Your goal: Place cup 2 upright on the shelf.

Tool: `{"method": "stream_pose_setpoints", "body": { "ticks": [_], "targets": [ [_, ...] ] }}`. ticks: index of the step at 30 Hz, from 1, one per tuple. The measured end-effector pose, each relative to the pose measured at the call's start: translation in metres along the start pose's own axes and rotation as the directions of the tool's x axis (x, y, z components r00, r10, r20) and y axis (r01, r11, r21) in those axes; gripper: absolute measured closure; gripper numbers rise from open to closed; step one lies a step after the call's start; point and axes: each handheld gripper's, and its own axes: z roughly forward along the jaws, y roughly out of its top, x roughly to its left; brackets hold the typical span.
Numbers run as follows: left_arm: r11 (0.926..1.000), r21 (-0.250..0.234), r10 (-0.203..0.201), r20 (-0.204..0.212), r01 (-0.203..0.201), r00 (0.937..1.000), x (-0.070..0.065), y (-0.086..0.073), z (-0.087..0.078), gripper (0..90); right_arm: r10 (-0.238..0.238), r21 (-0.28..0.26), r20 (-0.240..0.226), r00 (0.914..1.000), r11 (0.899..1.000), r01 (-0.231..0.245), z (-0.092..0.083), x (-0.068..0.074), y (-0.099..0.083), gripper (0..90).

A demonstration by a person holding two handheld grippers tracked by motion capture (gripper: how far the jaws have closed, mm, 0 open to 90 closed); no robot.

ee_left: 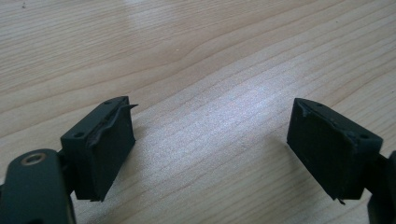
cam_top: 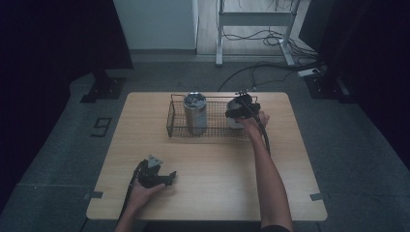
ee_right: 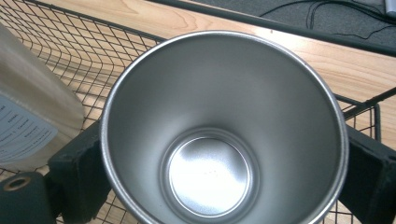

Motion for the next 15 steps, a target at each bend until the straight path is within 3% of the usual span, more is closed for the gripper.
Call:
{"method": "stream_pose_setpoints", "body": {
  "ticks": [15],
  "targets": [
    [1.0000, 0.002, 0.006, -0.002, -0.006, 1.0000, -0.0002, 0.0000, 0.0000, 14.9, 0.016, 0.030, 0.005, 0.9999, 0.999, -0.016, 0.0106, -0.0008, -0.0090, 6.7]
  ]
}}
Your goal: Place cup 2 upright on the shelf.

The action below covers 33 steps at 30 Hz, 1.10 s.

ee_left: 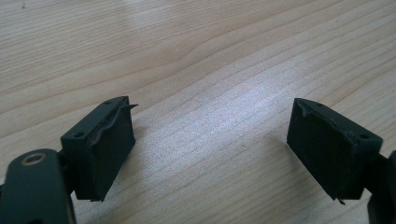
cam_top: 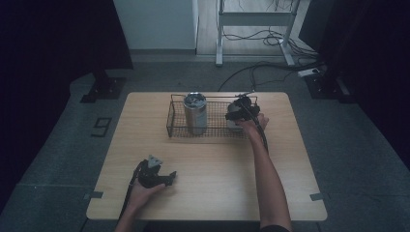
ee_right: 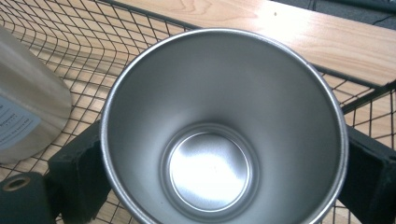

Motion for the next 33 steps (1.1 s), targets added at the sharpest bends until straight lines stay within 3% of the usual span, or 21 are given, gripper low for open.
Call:
{"method": "stream_pose_setpoints", "body": {
  "ticks": [12, 16, 17, 24, 33],
  "targets": [
    [1.0000, 0.003, 0.005, -0.004, -0.005, 1.0000, -0.001, 0.000, 0.000, 15.0, -0.004, 0.015, 0.002, 1.0000, 1.000, 0.004, -0.005, -0.003, -0.006, 2.5],
    [1.0000, 0.003, 0.005, -0.002, -0.005, 1.0000, 0.000, 0.000, 0.000, 15.0, 0.082, -0.019, -0.068, 0.9943, 0.996, -0.083, -0.010, -0.009, -0.004, 0.0],
    [1.0000, 0.002, 0.004, 0.000, -0.004, 1.0000, 0.000, 0.000, 0.000, 15.0, 0.097, -0.025, -0.068, 0.9929, 0.995, -0.099, -0.011, -0.010, -0.003, 0.0],
    [1.0000, -0.001, 0.000, 0.006, 0.000, 1.0000, 0.001, 0.000, -0.001, 15.0, 0.095, -0.014, -0.062, 0.9935, 0.995, -0.096, -0.018, -0.012, -0.004, 0.0],
    [1.0000, -0.002, -0.002, 0.007, 0.002, 1.0000, 0.001, -0.001, -0.001, 15.2, 0.086, -0.047, -0.043, 0.9953, 0.995, -0.088, -0.028, -0.015, -0.004, 0.0]
  ]
}}
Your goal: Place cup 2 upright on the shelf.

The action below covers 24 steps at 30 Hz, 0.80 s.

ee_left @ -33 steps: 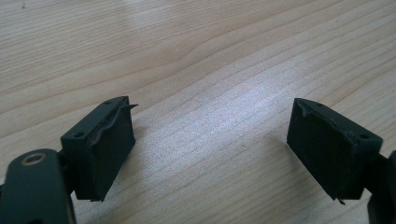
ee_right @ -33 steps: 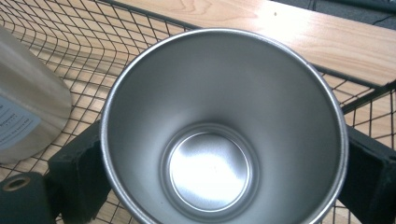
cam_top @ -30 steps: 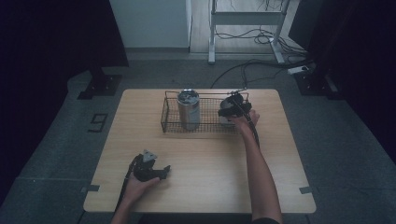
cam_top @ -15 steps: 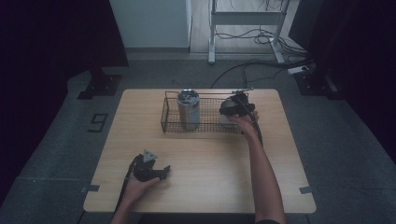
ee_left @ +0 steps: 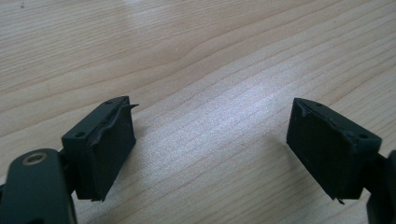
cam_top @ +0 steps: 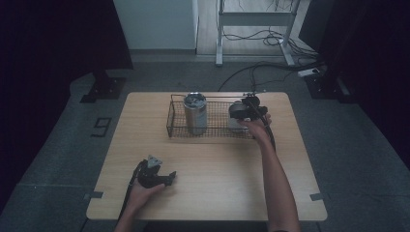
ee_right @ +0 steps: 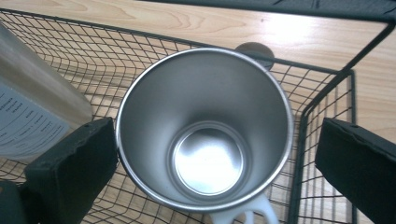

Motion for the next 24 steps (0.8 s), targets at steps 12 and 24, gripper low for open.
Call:
{"method": "stream_pose_setpoints", "body": {
  "ticks": [12, 24],
  "targets": [
    [1.0000, 0.000, -0.001, 0.000, 0.001, 1.0000, 0.000, 0.000, 0.000, 15.2, 0.002, -0.054, 0.020, 0.9998, 0.999, -0.001, -0.014, -0.007, -0.005, 0.0],
    [1.0000, 0.004, 0.006, -0.007, -0.006, 1.0000, -0.001, 0.000, 0.000, 15.1, -0.023, -0.083, -0.011, 0.9997, 0.996, 0.022, -0.034, -0.012, -0.019, 0.0]
  ]
}}
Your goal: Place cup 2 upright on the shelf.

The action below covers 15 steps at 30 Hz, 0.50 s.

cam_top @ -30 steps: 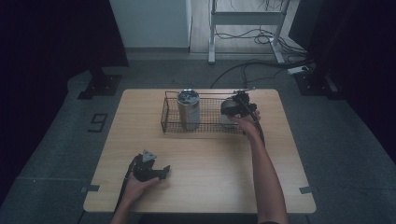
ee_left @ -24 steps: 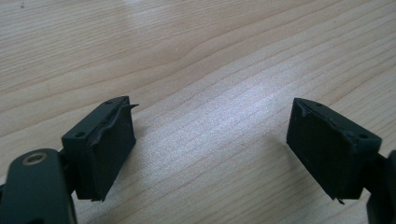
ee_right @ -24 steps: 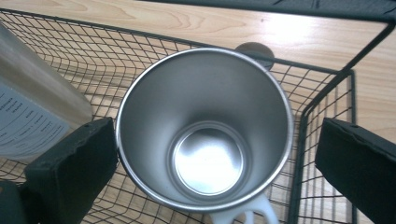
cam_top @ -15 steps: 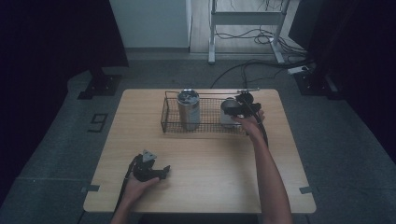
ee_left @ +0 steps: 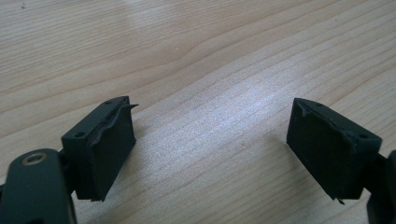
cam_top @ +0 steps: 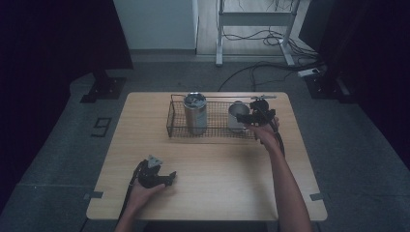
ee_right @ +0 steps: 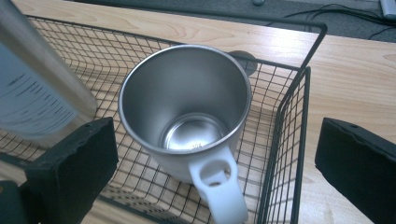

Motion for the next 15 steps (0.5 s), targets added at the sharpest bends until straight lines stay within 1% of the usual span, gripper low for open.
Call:
{"method": "stream_pose_setpoints", "body": {
  "ticks": [2, 6, 9, 10, 11, 14, 15],
  "targets": [
    [1.0000, 0.000, 0.000, 0.000, 0.000, 1.0000, 0.000, 0.000, 0.000, 15.1, 0.000, -0.006, -0.006, 1.0000, 1.000, 0.000, -0.003, 0.000, -0.003, 0.0],
    [1.0000, 0.000, 0.001, -0.001, -0.001, 1.0000, 0.000, 0.000, 0.000, 15.1, -0.018, -0.027, -0.022, 0.9996, 0.999, 0.017, -0.011, 0.002, -0.011, 0.0],
    [1.0000, 0.001, 0.003, -0.006, -0.003, 1.0000, -0.001, 0.000, 0.000, 15.1, -0.025, -0.027, -0.030, 0.9993, 0.999, 0.024, -0.015, 0.003, -0.016, 0.0],
    [1.0000, 0.002, 0.003, -0.005, -0.003, 1.0000, -0.001, 0.000, 0.000, 15.1, -0.028, -0.045, -0.035, 0.9990, 0.999, 0.027, -0.018, 0.003, -0.018, 1.4],
    [1.0000, 0.002, 0.004, -0.006, -0.004, 1.0000, -0.001, 0.000, 0.000, 15.1, -0.024, -0.050, -0.044, 0.9987, 0.999, 0.022, -0.020, 0.003, -0.020, 1.4],
    [1.0000, 0.002, 0.005, -0.007, -0.005, 1.0000, -0.001, 0.000, 0.000, 15.1, -0.034, -0.047, -0.050, 0.9981, 0.998, 0.032, -0.025, 0.004, -0.026, 1.7],
    [1.0000, 0.003, 0.005, -0.007, -0.005, 1.0000, -0.001, 0.000, 0.000, 15.1, -0.036, -0.059, -0.055, 0.9978, 0.998, 0.033, -0.028, 0.004, -0.028, 2.7]
  ]
}}
